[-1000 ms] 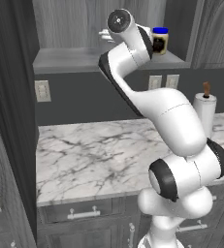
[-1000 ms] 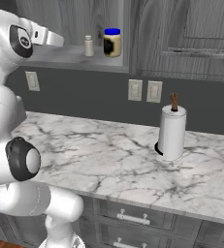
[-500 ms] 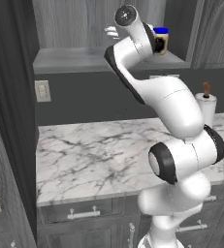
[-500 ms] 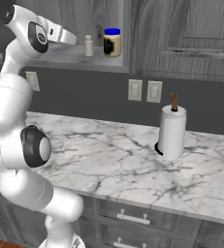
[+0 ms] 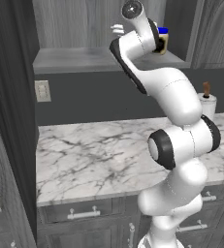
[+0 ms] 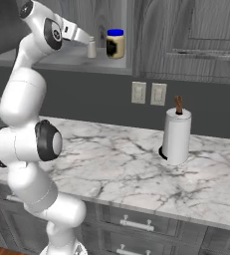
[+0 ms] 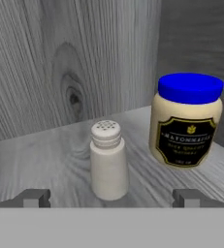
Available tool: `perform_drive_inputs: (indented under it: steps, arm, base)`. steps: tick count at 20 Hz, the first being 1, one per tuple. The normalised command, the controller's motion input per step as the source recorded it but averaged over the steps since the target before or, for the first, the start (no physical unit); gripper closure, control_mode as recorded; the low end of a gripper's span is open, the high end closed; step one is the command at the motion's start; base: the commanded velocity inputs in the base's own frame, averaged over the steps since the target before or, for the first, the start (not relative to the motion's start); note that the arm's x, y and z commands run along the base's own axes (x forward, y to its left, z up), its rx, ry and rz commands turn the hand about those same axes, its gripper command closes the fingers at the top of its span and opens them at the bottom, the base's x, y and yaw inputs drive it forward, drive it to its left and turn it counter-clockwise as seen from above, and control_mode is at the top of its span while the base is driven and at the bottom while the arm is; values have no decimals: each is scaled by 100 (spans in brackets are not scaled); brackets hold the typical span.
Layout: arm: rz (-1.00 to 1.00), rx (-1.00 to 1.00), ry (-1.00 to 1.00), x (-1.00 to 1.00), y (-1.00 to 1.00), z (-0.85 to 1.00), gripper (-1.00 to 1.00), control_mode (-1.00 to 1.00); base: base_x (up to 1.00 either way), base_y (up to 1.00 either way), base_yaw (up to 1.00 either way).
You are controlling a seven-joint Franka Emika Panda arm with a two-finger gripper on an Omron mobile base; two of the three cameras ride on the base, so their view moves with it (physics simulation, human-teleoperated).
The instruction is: Collect the turmeric, mayonnaise, and shaker from the cabinet and place them next to the stove.
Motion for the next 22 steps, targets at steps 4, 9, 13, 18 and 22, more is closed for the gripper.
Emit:
perform_drive_inputs:
  steps: [4,9,13,18,22]
  arm:
    - [0,0,4,26,-8,-11,-100,-100]
    - [0,0,0,23,-2,-17,-100,-100]
    - [0,0,0,20,-1,-18,-100,-100]
    - [0,0,0,11,-2,-15,-100,-100]
    - [0,0,0,10,-11,-7,-100,-100]
  base:
    - [0,0,0]
    - [0,0,0]
    - [0,0,0]
    - [0,0,0]
    - [0,0,0]
